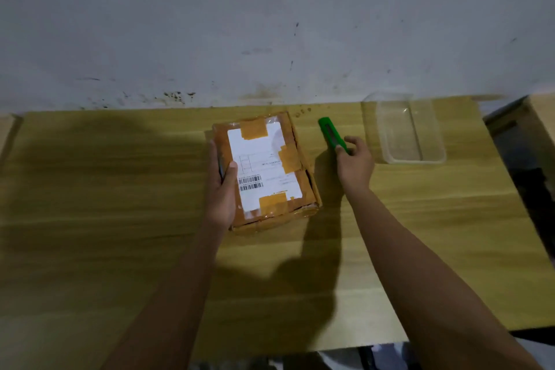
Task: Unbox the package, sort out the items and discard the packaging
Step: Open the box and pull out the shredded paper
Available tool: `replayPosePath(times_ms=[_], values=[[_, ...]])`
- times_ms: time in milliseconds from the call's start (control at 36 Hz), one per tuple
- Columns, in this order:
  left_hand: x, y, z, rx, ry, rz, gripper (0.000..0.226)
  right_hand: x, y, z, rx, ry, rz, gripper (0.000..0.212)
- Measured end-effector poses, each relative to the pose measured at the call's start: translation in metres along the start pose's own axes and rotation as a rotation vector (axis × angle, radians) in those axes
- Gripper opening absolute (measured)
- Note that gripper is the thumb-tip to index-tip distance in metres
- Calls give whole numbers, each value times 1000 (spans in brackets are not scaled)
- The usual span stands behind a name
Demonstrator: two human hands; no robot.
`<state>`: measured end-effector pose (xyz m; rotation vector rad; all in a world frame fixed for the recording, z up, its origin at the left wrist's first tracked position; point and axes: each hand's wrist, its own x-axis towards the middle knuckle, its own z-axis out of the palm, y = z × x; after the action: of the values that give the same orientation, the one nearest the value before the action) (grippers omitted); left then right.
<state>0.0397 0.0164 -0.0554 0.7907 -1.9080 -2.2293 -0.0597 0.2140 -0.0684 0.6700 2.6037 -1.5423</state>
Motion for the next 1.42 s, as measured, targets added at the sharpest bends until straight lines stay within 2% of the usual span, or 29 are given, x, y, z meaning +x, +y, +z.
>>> replayPosePath(times_ms=[111,306,444,528,583,667,722,778,861,1000,1139,1194,1278,1417], values=[[8,-2,0,34,-16,6,55,22,-3,6,-117,25,-76,24],[11,-1,-2,135,-85,110,56,44,-14,14,-212,50,-134,32],[9,5,-2,183,-62,97,56,45,-18,13,-294,61,-176,35],[4,7,-4,246,-1,83,56,32,-26,11,-219,72,-241,38],[-5,4,-8,288,28,83,56,21,-38,16,-170,2,-375,35],[-33,-4,-8,278,19,30,60,12,-56,29,-129,-253,-577,35],[-59,-14,-6,232,29,20,62,11,-61,36,-178,-420,-645,35],[-79,-25,-2,206,44,20,64,11,-61,39,-238,-478,-682,35],[-84,-29,-1,194,78,-2,69,8,-57,33,-259,-430,-704,33],[-69,-23,-21,209,29,-38,70,-5,-34,11,-296,-250,-718,28],[-49,-7,-28,214,219,-9,45,-43,-4,-8,-326,-113,-731,25],[-39,-4,-28,234,254,-10,37,-63,3,-12,-309,-60,-670,28],[-35,-3,-21,230,303,-12,39,-88,9,-17,-256,-6,-546,29],[-57,-5,-15,237,255,-13,47,-111,8,-19,-87,49,-288,16]])
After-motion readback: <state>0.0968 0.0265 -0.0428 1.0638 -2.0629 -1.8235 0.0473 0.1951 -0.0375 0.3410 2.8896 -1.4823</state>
